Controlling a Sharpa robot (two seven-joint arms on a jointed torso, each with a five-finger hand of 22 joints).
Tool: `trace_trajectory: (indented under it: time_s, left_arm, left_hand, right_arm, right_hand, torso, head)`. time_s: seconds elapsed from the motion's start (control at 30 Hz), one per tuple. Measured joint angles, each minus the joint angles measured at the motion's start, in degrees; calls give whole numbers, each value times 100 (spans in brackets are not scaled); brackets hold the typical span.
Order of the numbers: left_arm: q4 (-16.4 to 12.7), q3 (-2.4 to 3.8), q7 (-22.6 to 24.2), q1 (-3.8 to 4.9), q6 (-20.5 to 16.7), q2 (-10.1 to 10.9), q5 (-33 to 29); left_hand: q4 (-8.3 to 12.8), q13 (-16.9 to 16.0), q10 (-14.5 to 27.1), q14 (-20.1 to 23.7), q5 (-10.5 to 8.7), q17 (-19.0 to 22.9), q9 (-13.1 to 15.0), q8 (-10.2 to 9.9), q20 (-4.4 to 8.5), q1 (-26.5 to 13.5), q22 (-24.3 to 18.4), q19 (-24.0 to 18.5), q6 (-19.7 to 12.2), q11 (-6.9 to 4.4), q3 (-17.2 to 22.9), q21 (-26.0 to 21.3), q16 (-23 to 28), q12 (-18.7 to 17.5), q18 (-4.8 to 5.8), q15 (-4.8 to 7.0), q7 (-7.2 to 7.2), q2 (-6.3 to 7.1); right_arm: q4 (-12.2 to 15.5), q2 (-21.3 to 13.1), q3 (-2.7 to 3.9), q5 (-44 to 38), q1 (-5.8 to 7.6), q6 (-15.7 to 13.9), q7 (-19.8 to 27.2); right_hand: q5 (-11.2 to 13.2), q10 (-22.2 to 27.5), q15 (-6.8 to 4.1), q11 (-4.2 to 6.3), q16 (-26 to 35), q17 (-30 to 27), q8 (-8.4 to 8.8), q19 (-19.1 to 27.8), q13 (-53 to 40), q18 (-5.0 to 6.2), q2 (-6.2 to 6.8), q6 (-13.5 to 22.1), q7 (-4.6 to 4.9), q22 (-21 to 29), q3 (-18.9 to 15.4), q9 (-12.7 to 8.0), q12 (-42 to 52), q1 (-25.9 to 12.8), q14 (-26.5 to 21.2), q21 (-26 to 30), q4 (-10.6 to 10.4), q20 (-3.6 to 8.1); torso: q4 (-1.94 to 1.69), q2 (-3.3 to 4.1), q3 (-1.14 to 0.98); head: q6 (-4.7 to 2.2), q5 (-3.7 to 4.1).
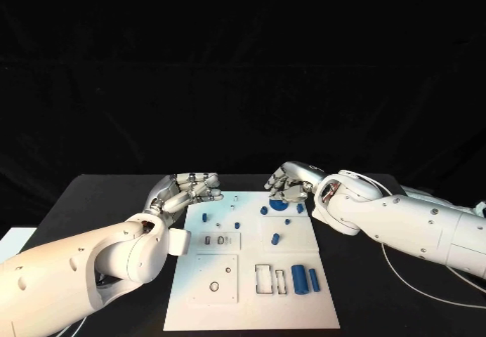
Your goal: Assemble the parts on the task board
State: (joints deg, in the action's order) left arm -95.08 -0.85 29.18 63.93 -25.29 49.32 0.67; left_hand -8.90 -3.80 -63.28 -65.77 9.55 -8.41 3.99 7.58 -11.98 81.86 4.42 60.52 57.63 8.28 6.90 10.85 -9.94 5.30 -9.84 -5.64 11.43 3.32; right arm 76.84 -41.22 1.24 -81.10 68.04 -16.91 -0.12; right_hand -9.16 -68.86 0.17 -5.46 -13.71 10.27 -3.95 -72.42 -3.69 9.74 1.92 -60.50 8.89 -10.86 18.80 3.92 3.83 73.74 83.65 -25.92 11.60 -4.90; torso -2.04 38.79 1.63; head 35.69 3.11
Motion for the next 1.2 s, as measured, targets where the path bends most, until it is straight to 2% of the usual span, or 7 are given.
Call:
trace_trajectory:
  time_s: [0.1, 0.13, 0.3, 0.47, 0.5, 0.9, 1.2]
  left_arm:
    - [-29, 3, -7, 2, 36, 9, -18]
    - [-36, 3, -10, 2, 45, 13, -23]
    - [-104, 9, -23, 4, 80, 38, -44]
    - [-196, 9, -38, 4, 101, 81, -56]
    - [-212, 9, -41, 4, 104, 89, -57]
    - [-298, 14, -76, 17, 126, 154, -70]
    - [-291, 15, -98, 23, 128, 161, -73]
  left_hand:
    - [0, 0, 0, 0, 0, -1, 0, -5, 0, 0, -5, 0, 0, 0, 0, 0, 0, 0, 0, 0, 0, 0]
    - [0, 0, 0, 0, 0, -5, 0, -5, 0, 0, -9, 0, 0, 0, 0, 0, 0, 0, 0, 0, 0, 0]
    - [0, 1, 0, 0, 0, -5, 0, -31, 0, 0, -17, 0, 0, 0, 0, -32, 34, -32, 0, 0, 0, 0]
    - [15, 1, 0, 0, 0, -13, 1, -31, -20, 0, -17, 19, 0, 0, -16, -32, 34, -32, 1, 0, 0, 0]
    - [16, 1, 0, 0, 0, -14, 0, -31, -20, 0, -17, 20, 0, 0, -16, -32, 34, -32, 1, 0, 0, 0]
    - [15, 1, 0, 0, 0, -20, -5, -53, -20, 0, -27, 19, -22, 0, -16, -53, 63, -53, 1, 0, 21, 0]
    - [31, 2, 14, 21, 0, -23, -4, -53, -20, 0, -32, 19, -22, 14, -31, -53, 63, -71, 1, -20, 21, 0]
  right_arm:
    - [-6, 62, 2, -527, 55, 205, -243]
    - [-7, 78, 2, -666, 70, 263, -309]
    - [-2, 134, 4, -1252, 133, 549, -592]
    - [10, 171, 4, -1588, 146, 771, -752]
    - [11, 176, 4, -1641, 148, 811, -777]
    - [116, 169, 3, -2000, 157, 1251, -943]
    - [161, 184, 3, -2063, 158, 1420, -946]
  right_hand:
    - [0, 46, -18, 45, -157, 134, 0, -67, 0, 0, 47, 17, -17, -88, 16, 0, 0, -9, 18, -161, -62, 61]
    - [9, 51, -32, 51, -271, 214, 0, -104, 0, -1, 72, 31, -31, -121, 21, 0, 0, -33, 32, -224, -94, 45]
    - [44, 91, -39, 91, -1109, 813, 0, -146, 0, -1, 167, 31, -73, -330, 127, -1, 0, -65, 39, -582, -269, 68]
    - [67, 137, -39, 88, -1517, 1168, 0, -146, 1, 0, 230, 31, -72, -480, 227, -1, 0, -10, 39, -828, -382, 68]
    - [74, 155, -39, 110, -1604, 1249, 0, -146, 1, 0, 279, 32, -72, -518, 253, -1, 0, -13, 39, -893, -409, 68]
    - [98, 197, -38, 110, -2125, 1711, 0, -102, 2, 0, 371, 35, -111, -762, 335, -2, 1, 19, 38, -1277, -617, 68]
    - [129, 197, -38, 111, -2275, 1848, 0, -61, 2, 0, 370, 14, -131, -845, 401, -2, 1, 18, 38, -1405, -683, 68]
  torso:
    - [-43, 84, 10]
    - [-54, 106, 13]
    - [-108, 225, 32]
    - [-138, 301, 43]
    - [-145, 318, 45]
    - [-169, 414, 55]
    - [-176, 456, 57]
  head:
    - [-18, 27]
    - [-23, 37]
    - [-53, 85]
    - [-55, 110]
    - [-54, 113]
    - [-22, 130]
    - [-51, 118]
